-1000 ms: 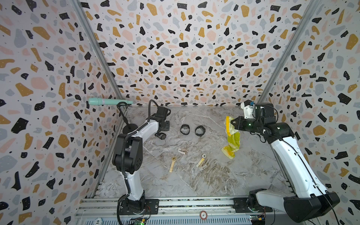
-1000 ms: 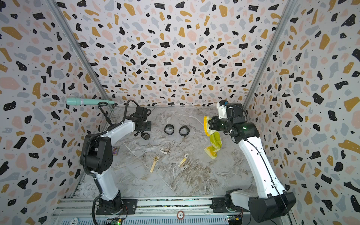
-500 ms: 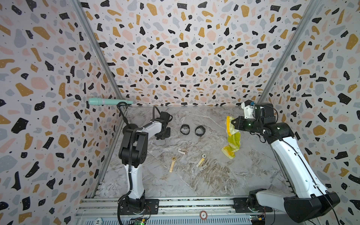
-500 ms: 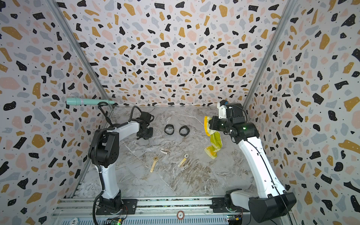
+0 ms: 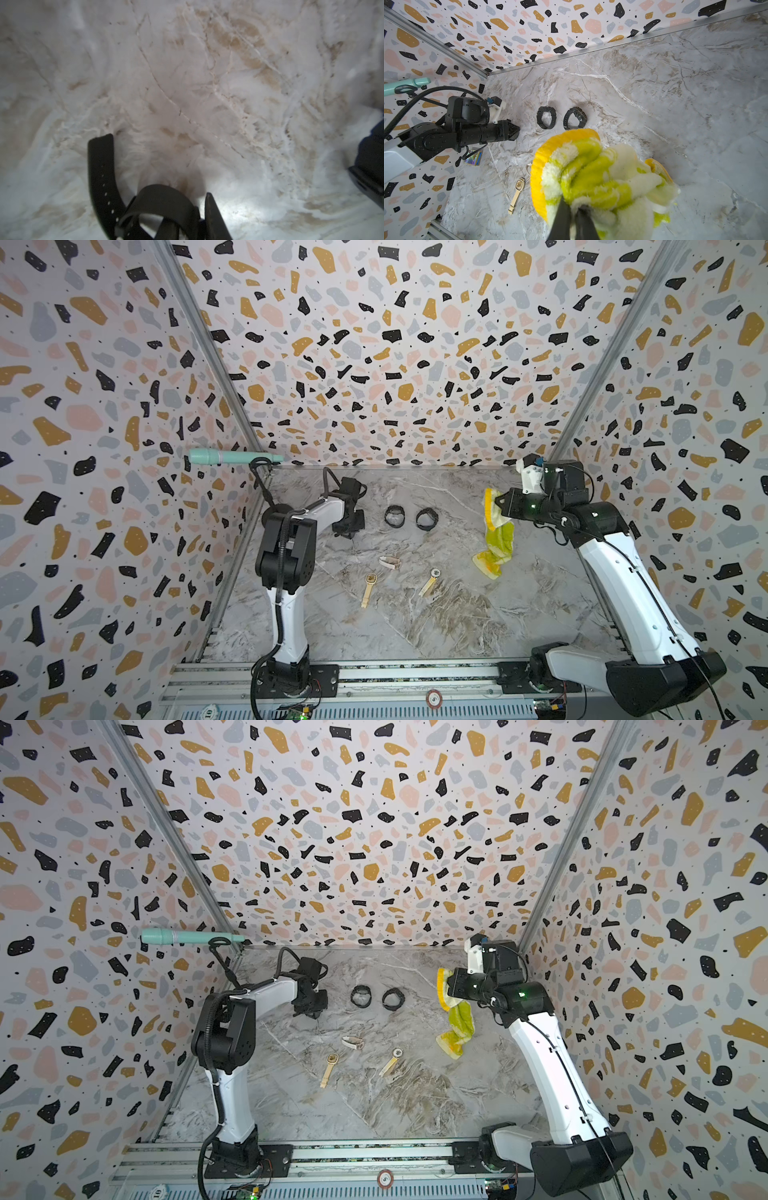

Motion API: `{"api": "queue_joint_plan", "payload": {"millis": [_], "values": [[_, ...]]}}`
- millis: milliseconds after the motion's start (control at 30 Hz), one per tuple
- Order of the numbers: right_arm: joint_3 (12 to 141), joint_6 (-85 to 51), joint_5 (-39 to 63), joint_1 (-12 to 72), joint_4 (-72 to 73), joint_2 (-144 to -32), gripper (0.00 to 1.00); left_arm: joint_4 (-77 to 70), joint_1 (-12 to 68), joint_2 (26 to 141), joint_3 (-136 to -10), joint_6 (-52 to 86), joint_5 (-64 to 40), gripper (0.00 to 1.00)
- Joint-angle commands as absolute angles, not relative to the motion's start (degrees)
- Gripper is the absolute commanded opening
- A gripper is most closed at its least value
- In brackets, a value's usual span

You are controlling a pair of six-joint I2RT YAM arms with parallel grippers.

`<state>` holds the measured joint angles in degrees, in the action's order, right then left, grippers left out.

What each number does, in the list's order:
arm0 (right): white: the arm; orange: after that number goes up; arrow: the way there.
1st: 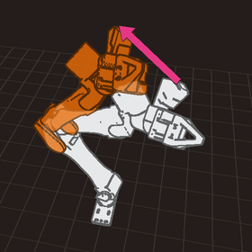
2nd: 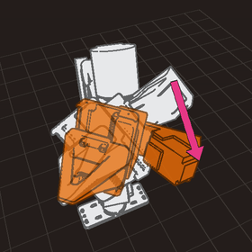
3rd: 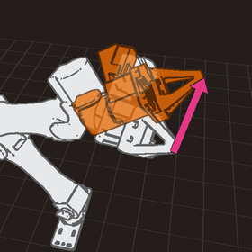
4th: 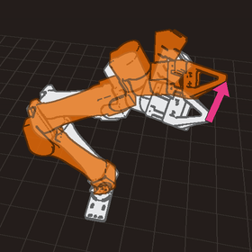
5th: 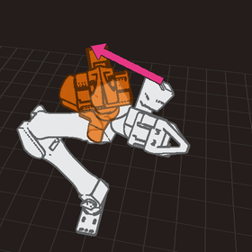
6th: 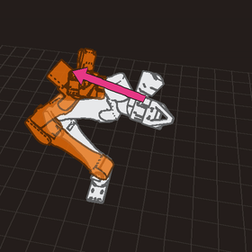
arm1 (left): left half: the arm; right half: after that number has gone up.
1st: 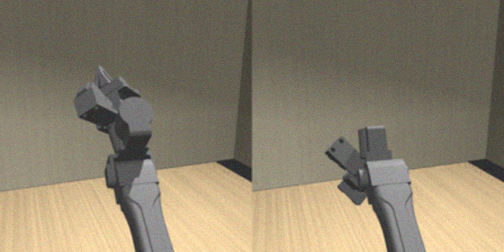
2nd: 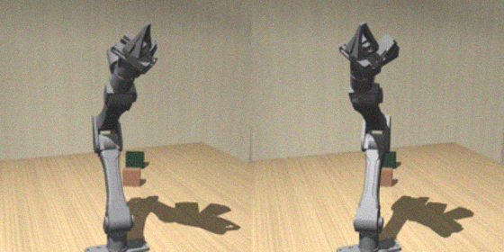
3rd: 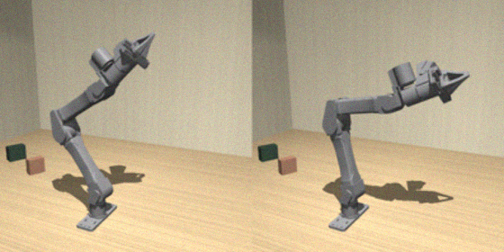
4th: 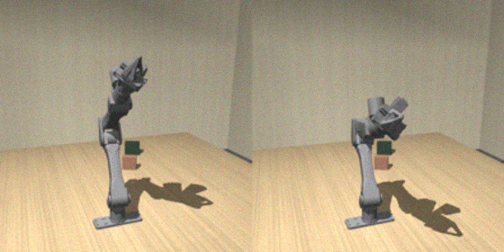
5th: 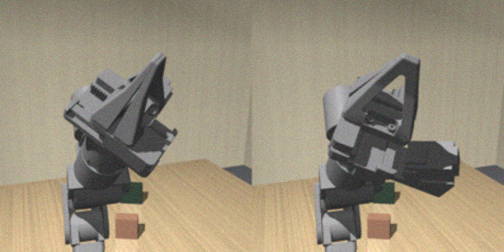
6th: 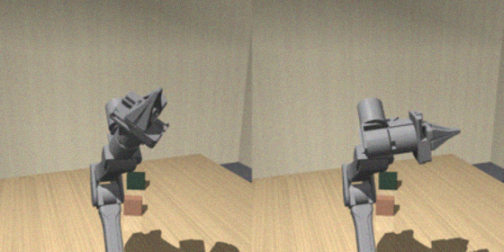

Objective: Wipe the watch dial
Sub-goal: Move the watch to the center of the board.

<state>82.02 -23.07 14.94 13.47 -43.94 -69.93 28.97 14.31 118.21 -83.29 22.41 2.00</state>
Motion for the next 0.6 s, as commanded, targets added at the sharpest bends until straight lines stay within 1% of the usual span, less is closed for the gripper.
{"api": "queue_joint_plan", "payload": {"millis": [0, 100, 333, 467, 567], "values": [[82.45, -22.55, 14.13, 13.71, -44.03, -67.58, 0.0, 25.64, 14.14, 116.45, -81.04, 29.84, -4.65, 0.17], [81.47, -22.19, 14.59, 13.71, -43.6, -66.96, 0.0, 19.57, 15.04, 114.82, -77.44, 35.32, -8.42, 0.16], [79.24, -21.54, 14.77, 13.54, -43.47, -65.66, 0.0, 14.58, 19.23, 112.21, -75.82, 44.05, -9.48, 0.17], [78.28, -21.36, 15.01, 13.54, -43.57, -64.71, 0.0, 13.32, 21.01, 111.01, -75.5, 47.44, -10.08, 0.26], [77.72, -21.3, 15.47, 13.36, -43.68, -64.03, 0.0, 14.63, 21.86, 111.09, -76.27, 47.18, -9.89, 0.33]]}}
